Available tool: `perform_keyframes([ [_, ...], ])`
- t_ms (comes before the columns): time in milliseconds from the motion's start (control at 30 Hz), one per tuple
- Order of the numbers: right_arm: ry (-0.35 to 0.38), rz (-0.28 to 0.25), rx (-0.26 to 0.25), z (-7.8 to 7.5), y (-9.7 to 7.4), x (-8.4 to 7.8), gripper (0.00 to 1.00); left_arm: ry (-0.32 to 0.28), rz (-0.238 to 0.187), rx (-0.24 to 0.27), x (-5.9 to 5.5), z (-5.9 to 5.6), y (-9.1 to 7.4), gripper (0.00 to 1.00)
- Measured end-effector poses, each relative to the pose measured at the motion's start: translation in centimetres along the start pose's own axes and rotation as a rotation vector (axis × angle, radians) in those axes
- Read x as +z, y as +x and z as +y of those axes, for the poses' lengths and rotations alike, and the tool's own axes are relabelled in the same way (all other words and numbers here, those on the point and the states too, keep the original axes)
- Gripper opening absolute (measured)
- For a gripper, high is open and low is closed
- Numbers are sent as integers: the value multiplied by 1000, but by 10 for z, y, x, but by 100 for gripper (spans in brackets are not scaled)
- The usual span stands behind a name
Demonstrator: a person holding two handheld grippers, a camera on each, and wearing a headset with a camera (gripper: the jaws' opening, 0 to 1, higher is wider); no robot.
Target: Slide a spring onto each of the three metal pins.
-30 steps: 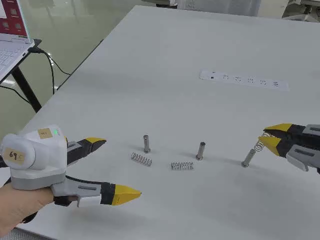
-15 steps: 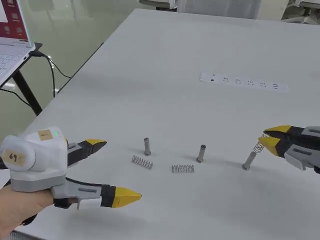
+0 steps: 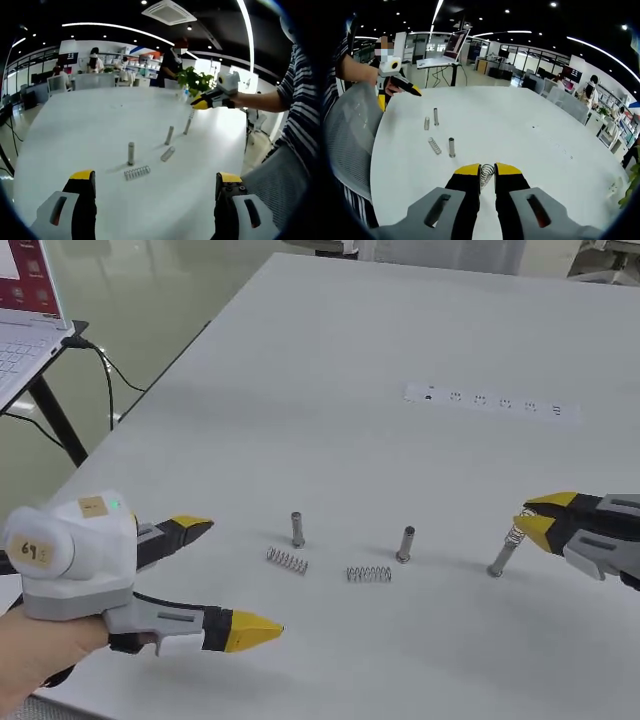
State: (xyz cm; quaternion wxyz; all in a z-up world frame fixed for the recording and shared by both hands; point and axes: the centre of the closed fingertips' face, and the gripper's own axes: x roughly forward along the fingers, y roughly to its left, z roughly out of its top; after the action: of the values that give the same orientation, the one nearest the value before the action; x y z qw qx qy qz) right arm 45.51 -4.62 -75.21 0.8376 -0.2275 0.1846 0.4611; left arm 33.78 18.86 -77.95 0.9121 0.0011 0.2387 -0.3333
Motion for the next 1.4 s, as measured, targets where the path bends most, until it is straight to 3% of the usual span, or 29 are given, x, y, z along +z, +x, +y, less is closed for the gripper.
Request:
perform_keyframes([
  [733,6,44,15,7,10,-20,7,-7,8,0,-3,-1,-1,96],
  [1400,24,136,43,19,22,-56,8,-9,7,-7,-3,-4,-1,95],
])
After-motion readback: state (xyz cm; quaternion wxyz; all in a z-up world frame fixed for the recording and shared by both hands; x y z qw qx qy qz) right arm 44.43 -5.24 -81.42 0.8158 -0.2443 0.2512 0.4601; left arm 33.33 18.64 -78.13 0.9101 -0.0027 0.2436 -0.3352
